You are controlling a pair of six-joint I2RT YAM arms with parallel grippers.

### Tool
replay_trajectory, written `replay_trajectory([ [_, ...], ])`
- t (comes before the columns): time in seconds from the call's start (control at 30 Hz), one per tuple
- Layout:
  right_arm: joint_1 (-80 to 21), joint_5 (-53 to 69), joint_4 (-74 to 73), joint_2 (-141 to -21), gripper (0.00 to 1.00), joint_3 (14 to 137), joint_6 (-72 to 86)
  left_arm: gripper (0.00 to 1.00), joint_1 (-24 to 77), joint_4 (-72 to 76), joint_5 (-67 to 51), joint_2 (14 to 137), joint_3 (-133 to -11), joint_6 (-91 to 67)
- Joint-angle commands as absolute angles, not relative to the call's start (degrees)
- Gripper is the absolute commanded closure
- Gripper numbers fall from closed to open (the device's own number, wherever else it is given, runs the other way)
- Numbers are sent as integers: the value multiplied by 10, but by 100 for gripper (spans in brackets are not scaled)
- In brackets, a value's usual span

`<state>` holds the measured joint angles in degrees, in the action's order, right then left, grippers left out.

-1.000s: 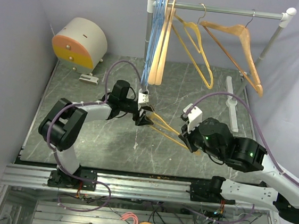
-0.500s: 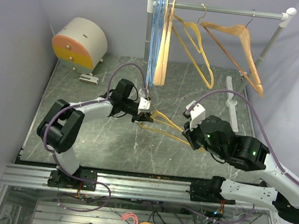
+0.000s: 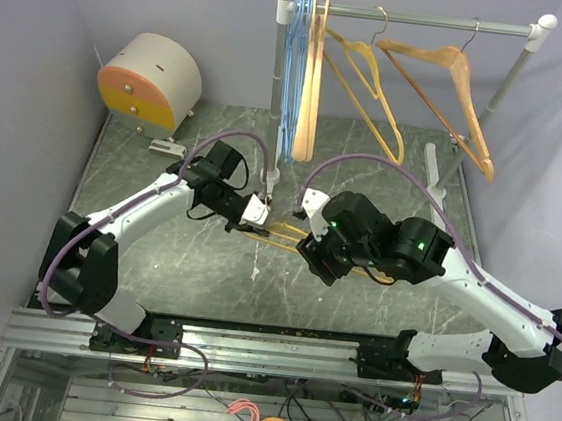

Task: Organize the hangers
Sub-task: Adjust the hanger.

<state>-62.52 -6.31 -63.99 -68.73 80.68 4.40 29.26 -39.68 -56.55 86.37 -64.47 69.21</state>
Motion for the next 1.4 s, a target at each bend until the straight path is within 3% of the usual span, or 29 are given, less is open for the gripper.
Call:
replay_trajectory([
  [0.0, -623, -33, -661, -687, 44, 826, 41, 93, 276, -467, -572, 836, -675, 740],
  [0.17, -622, -22, -659, -679, 45, 824, 39, 93, 242, -549, -568, 818, -694, 814],
  [0.23, -623, -11, -658, -680, 50, 824, 36, 93, 222, -581, -570, 815, -705, 840],
  [0.27, -623, -5, -658, -683, 58, 824, 34, 93, 212, -596, -572, 813, -710, 849],
  [0.33, -622, -5, -658, -693, 90, 824, 33, 93, 194, -625, -578, 808, -721, 875],
  [0.37, -622, -12, -658, -697, 100, 824, 33, 93, 188, -645, -580, 806, -726, 885],
  [0.6, -622, -56, -658, -699, 100, 824, 34, 93, 168, -701, -566, 786, -743, 924],
  [0.63, -623, -78, -655, -696, 100, 825, 37, 89, 168, -691, -566, 783, -743, 901],
  [0.67, -623, -92, -651, -692, 100, 824, 44, 78, 167, -676, -565, 778, -743, 870],
  [0.7, -623, -105, -644, -684, 100, 822, 49, 53, 166, -661, -563, 774, -743, 848],
  [0.73, -623, -111, -640, -677, 100, 821, 57, 22, 164, -658, -564, 771, -746, 840],
  [0.77, -622, -107, -638, -668, 100, 818, 63, 2, 160, -664, -565, 768, -750, 842],
  [1.0, -623, -66, -634, -628, 100, 782, 78, 1, 142, -854, -551, 768, -852, 981],
  [1.37, -645, -35, -618, -734, 100, 791, 14, 1, 118, -857, -511, 776, -989, 1043],
])
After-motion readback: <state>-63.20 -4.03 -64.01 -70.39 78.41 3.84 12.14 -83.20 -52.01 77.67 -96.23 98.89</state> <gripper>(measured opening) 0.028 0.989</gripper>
